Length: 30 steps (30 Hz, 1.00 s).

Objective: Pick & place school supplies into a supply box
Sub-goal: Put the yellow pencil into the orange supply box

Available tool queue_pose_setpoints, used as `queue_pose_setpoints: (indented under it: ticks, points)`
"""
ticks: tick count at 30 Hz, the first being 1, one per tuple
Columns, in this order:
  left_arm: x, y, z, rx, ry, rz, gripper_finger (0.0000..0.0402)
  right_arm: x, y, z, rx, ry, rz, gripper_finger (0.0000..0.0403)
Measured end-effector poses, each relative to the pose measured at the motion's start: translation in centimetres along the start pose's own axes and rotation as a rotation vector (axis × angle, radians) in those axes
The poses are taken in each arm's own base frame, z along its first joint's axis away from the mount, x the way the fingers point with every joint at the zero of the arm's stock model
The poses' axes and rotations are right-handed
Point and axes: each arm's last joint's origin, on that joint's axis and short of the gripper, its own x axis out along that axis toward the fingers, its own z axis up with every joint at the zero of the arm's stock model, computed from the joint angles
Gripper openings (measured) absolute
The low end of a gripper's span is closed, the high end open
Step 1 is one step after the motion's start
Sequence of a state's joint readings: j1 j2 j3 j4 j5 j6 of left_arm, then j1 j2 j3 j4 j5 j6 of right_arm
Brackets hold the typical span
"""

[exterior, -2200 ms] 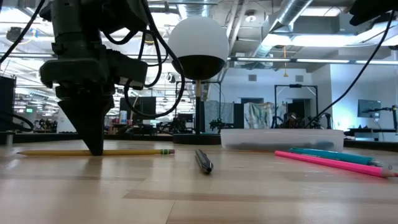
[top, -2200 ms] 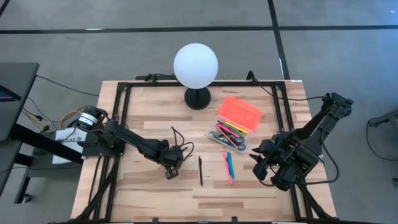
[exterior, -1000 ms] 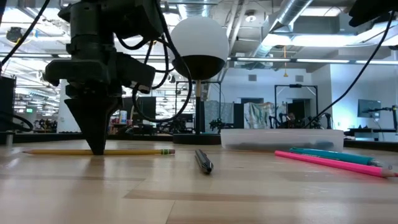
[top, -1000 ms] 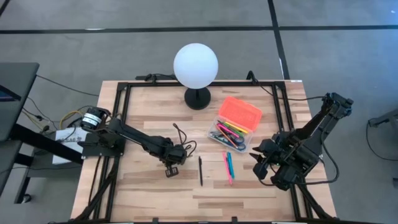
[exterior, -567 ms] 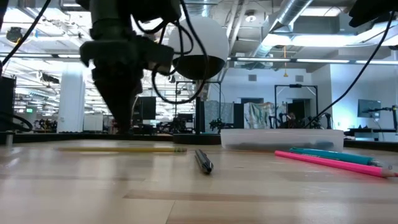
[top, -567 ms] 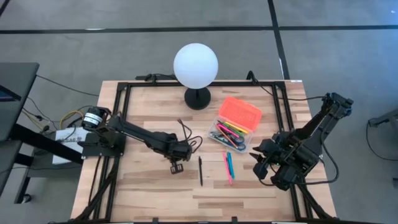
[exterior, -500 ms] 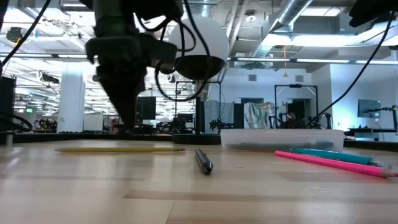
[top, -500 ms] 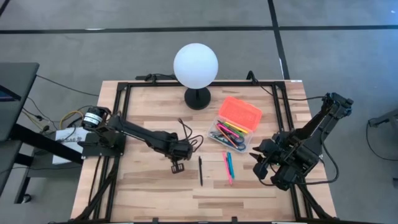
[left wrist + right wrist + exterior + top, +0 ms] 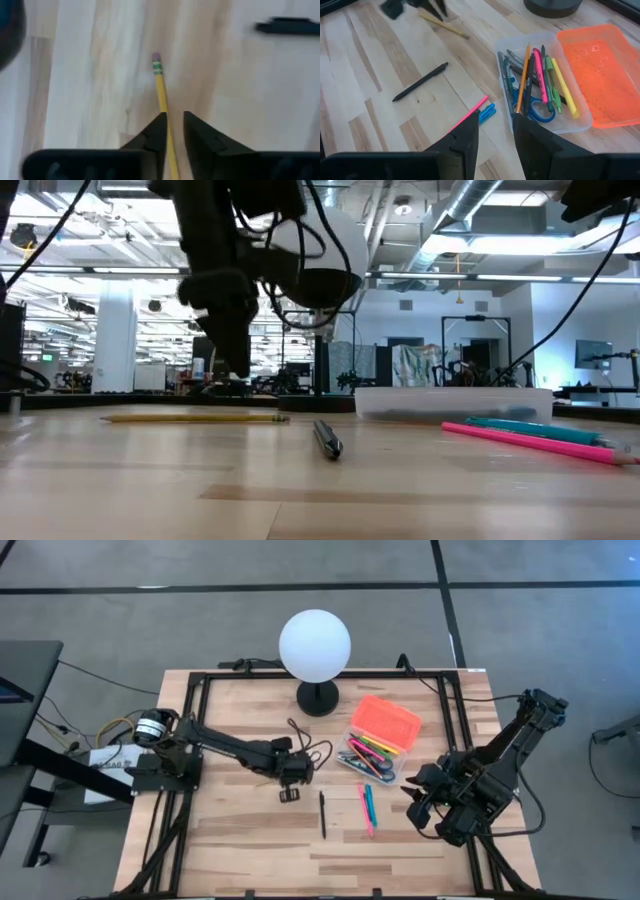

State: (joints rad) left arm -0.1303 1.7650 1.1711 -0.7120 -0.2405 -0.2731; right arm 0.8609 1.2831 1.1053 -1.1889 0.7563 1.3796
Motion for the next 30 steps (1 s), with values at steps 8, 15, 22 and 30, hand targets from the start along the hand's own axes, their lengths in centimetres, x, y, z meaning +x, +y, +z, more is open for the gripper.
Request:
queue_pose_setpoints:
  ticks: [8, 15, 22, 30]
  points:
    - [3.5, 4.2, -1.6, -0.136, 0.113, -0.224, 0.0160, 0.0, 0.3, 0.0, 0.023, -0.003, 0.026, 0.0113]
    - [4.5, 4.9, -3.1, -0.096, 0.147, -0.218, 0.0178, 0.0, 0.4, 0.1, 0.031, -0.005, 0.034, 0.0113]
    - [4.7, 3.8, -4.1, -0.017, 0.158, -0.179, 0.0152, 0.0, 0.4, 0.1, 0.030, -0.005, 0.033, 0.0113]
    - [4.5, 2.0, -4.4, 0.065, 0.152, -0.164, 0.0085, 0.0, 0.3, 0.1, 0.025, -0.006, 0.027, 0.0113]
